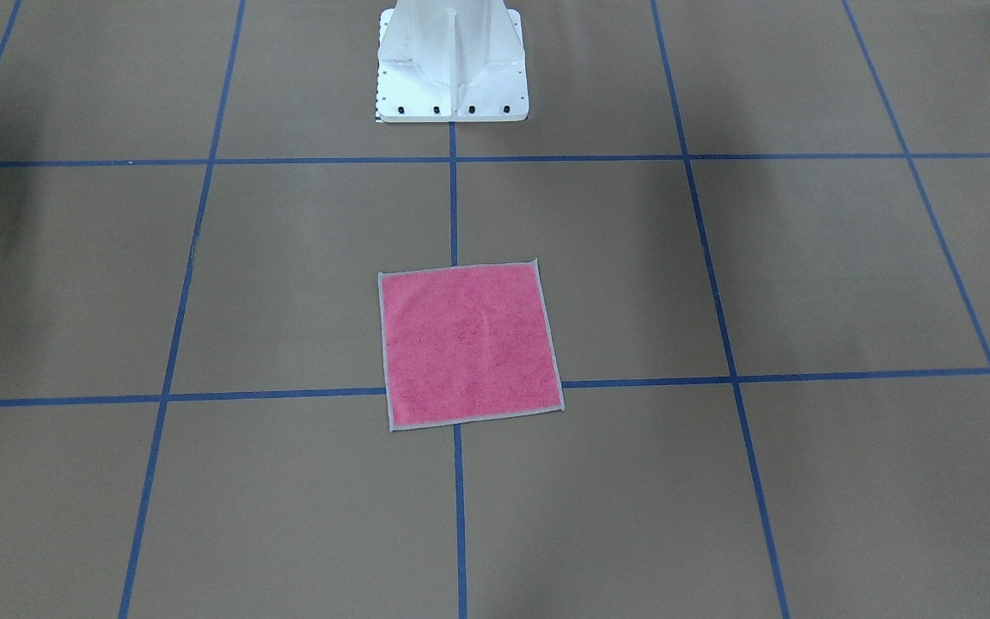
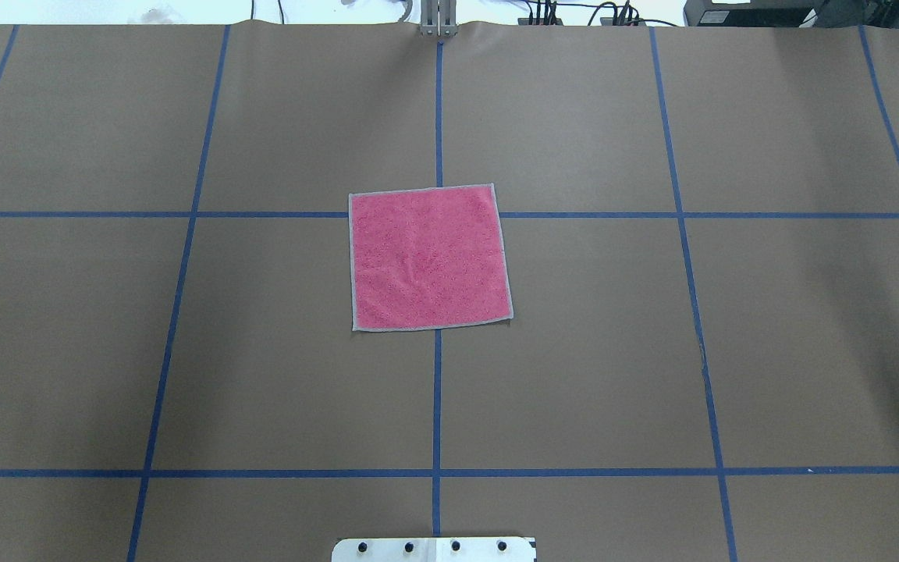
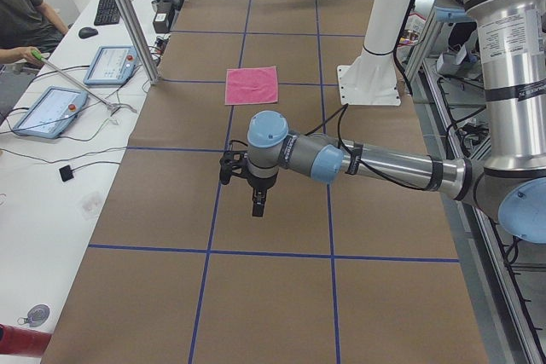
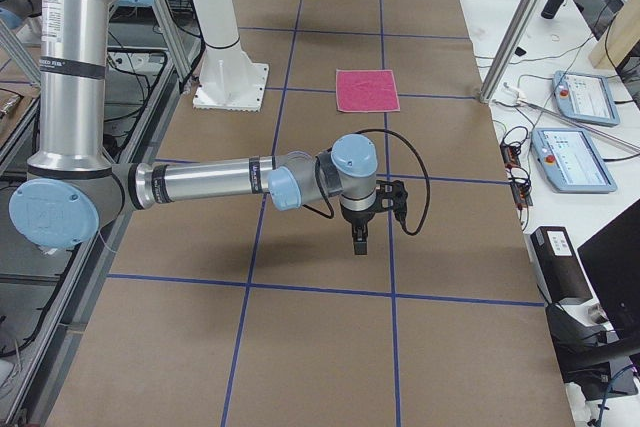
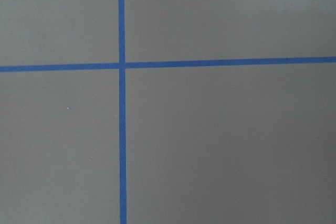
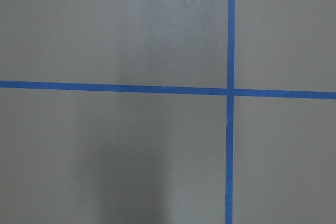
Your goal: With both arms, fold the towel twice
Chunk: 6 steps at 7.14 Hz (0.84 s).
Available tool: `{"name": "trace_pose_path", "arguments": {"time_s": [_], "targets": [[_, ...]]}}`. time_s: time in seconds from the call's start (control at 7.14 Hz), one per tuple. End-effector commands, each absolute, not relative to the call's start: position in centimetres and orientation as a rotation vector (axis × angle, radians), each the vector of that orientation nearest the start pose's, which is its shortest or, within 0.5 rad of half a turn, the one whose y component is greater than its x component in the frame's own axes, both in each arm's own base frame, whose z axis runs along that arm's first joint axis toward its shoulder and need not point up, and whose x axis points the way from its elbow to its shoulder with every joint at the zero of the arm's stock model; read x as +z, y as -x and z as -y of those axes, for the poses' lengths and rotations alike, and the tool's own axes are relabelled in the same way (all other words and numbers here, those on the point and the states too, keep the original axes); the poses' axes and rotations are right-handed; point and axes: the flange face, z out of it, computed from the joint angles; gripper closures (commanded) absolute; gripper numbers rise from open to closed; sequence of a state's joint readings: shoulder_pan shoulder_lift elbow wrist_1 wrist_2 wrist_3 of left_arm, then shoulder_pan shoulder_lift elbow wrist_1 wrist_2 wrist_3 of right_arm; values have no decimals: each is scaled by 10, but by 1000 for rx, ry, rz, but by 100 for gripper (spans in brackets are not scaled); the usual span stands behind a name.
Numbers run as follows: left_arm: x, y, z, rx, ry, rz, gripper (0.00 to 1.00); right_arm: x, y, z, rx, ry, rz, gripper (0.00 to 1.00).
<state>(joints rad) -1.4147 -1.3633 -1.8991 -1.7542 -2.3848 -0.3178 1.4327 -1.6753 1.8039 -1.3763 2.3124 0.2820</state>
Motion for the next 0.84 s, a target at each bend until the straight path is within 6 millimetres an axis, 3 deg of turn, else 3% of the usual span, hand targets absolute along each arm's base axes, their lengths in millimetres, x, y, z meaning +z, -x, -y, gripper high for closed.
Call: {"name": "trace_pose_path", "arguments": {"time_s": [0.0, 0.42, 0.56, 0.7], "targets": [[564, -5, 420, -33, -83, -881, 0, 573, -2, 463, 18, -144, 784, 0], [558, -2, 414, -44, -88, -880, 0, 579, -3, 457, 15, -139, 786, 0], [573, 7, 399, -51, -77, -882, 0, 580, -3, 457, 15, -138, 787, 0], [575, 7, 402, -29, -97, -877, 0, 582, -2, 457, 15, -133, 788, 0]]}}
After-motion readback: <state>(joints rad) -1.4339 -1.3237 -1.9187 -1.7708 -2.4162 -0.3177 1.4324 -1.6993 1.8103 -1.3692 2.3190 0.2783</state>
